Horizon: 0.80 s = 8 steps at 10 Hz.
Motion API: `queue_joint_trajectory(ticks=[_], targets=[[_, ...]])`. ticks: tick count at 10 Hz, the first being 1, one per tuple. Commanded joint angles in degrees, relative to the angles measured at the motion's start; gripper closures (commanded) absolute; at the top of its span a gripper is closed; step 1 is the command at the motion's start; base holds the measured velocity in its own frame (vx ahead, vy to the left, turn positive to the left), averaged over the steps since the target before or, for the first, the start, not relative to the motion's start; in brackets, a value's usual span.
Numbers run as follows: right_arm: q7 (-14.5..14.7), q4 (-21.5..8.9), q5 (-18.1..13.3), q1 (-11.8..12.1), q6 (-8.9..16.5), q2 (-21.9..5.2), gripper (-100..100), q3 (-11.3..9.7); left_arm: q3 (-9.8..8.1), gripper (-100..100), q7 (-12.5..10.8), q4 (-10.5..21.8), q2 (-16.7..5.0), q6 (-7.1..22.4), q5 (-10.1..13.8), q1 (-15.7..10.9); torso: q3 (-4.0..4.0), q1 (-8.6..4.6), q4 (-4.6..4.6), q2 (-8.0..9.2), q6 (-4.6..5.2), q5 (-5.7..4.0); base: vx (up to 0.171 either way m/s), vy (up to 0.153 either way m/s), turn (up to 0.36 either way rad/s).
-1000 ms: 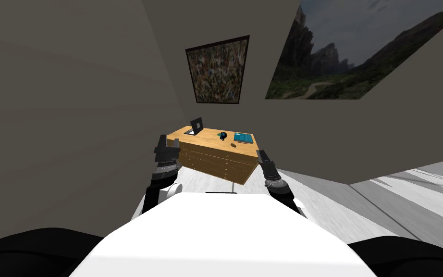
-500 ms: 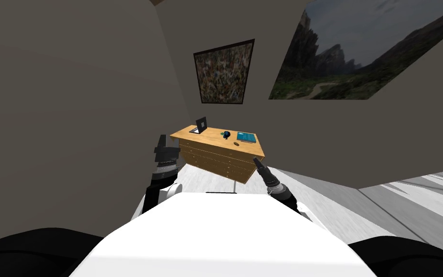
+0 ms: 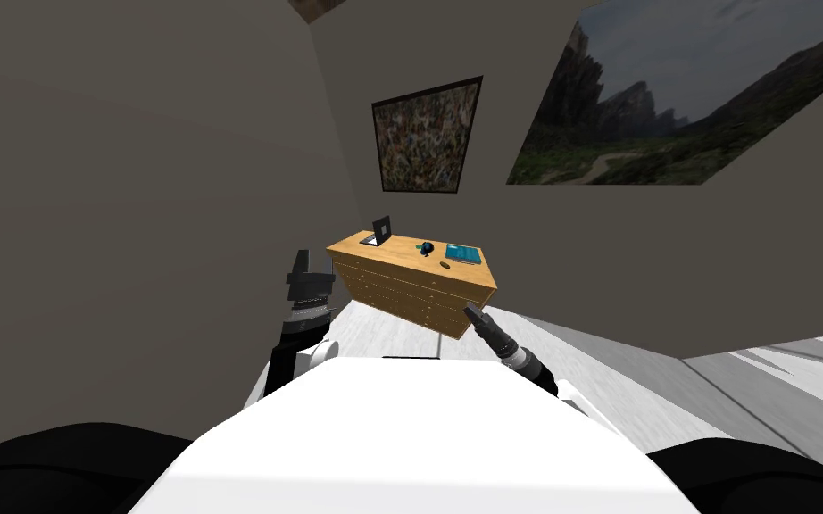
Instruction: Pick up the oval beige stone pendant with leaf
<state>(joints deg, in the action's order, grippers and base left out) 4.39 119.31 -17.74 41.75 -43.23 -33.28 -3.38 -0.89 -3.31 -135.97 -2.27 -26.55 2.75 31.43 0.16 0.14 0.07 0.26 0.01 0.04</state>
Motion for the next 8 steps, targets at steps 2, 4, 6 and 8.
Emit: queue_joint_trajectory(ticks=[2,4,6,8], targets=[[-0.1,-2.1,-1.8,0.9,-0.8,-4.2,-100,-0.8,0.0,0,0.0,0.0,0.0,0.0,0.0,0.0,-0.02,0.05,-0.01,-0.03,-0.02,0.0,-0.048,0.068,0.096],[-0.3,-4.3,-3.2,1.3,-1.5,-7.6,-100,-1.4,0.0,0,0.0,0.0,0.0,0.0,0.0,0.0,-0.02,0.09,-0.01,-0.02,-0.02,0.02,-0.06,0.078,0.084],[-0.5,-6.6,-4.5,1.6,-2.2,-10.8,-100,-2.1,0.0,0,0.0,0.0,0.0,0.0,0.0,0.0,-0.03,0.1,-0.01,-0.05,-0.01,0.02,-0.041,0.076,0.084],[-0.6,-9.0,-5.7,1.8,-2.9,-13.7,-100,-2.9,0.0,0,0.0,0.0,0.0,0.0,0.0,0.0,-0.11,-0.08,-0.04,-0.2,0.01,-0.01,-0.012,0.046,0.057]])
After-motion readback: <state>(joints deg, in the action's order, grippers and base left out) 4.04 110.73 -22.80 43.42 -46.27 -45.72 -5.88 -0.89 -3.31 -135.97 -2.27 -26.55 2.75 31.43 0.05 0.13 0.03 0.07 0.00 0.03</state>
